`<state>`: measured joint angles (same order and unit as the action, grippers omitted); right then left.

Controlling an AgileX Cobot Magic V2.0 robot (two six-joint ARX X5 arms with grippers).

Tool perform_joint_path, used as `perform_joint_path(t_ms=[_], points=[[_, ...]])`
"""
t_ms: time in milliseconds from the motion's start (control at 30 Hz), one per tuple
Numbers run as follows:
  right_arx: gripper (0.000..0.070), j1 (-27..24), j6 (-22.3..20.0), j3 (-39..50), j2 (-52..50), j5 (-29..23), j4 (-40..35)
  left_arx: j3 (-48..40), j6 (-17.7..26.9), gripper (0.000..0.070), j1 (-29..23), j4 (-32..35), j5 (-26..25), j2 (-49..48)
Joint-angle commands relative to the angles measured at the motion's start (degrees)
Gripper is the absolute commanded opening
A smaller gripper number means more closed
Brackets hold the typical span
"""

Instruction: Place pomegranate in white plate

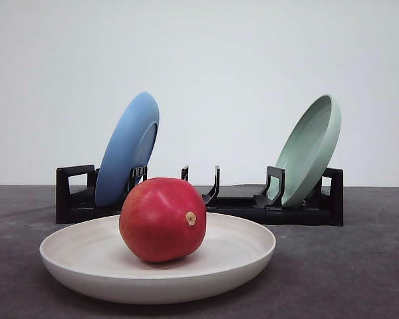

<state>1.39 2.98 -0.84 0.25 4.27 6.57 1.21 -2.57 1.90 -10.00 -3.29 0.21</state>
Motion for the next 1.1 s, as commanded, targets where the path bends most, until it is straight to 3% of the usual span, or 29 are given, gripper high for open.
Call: perform_joint_path(t_ms=[0,1067], points=[[0.0032,-0.1,-0.2,0.2,0.0,-0.2,-0.8,-0.5,0.4,0.0017,0.0,1.0,0.1,0.0],[0.0032,-0.1,-0.2,0.2,0.0,-0.2,-0.8,-0.5,0.4,0.0017,0.0,1.0,0.1,0.0]])
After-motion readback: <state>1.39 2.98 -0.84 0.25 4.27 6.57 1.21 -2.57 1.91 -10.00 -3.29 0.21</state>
